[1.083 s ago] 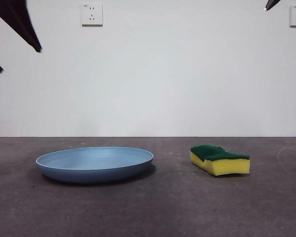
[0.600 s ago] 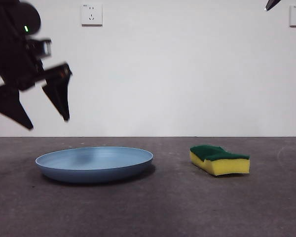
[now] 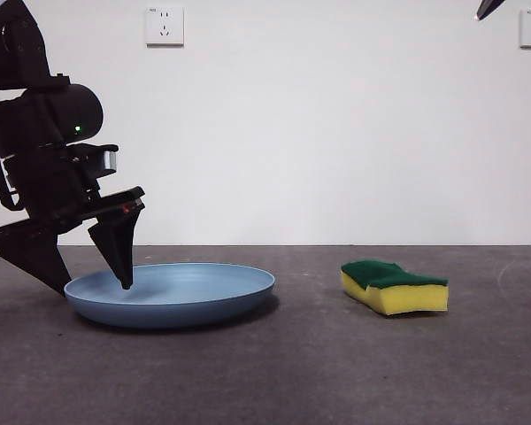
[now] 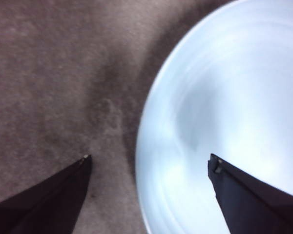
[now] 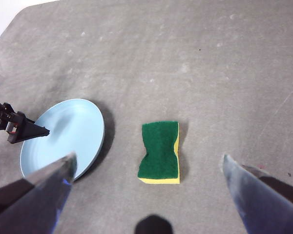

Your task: Pick up the plate,pick up the cloth,clean the plate with the cloth

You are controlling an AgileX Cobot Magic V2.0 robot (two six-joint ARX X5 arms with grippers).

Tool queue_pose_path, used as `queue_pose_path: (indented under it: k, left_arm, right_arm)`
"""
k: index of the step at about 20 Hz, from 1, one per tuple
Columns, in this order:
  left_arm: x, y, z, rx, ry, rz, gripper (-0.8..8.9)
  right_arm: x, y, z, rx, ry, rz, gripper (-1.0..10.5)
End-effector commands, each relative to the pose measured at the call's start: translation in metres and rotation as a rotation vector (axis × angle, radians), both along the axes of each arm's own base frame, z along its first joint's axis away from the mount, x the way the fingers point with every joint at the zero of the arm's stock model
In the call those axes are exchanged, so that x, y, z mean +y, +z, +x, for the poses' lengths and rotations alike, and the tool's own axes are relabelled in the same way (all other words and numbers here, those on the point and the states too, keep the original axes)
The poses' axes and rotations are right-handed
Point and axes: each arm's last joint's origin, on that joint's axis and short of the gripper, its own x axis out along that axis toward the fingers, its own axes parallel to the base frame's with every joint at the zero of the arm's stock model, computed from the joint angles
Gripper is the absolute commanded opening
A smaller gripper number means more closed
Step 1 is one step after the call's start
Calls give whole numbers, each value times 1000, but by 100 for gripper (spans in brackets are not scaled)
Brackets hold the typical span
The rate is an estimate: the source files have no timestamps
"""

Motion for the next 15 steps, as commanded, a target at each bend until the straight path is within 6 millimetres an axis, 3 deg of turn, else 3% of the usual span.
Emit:
queue_pose_path:
  k: [1, 3, 9, 12, 15]
  left_arm:
    - [-1, -5, 0, 9, -12, 9, 255]
    - [-1, -5, 0, 4, -39, 16, 3]
    - [-2, 1, 0, 0, -55, 19, -8]
    - [-6, 18, 1, -5, -65, 18, -8]
    - [-10, 41, -4, -49, -79, 11, -8]
  right_arm:
    - [1, 0, 1, -4, 6, -2, 500]
    - [1, 0, 1, -3, 6, -2, 500]
    - [13, -10, 17, 33, 61, -6, 498]
    - [28, -16, 32, 47, 110, -22, 406]
    - [46, -16, 49, 55, 137, -99, 406]
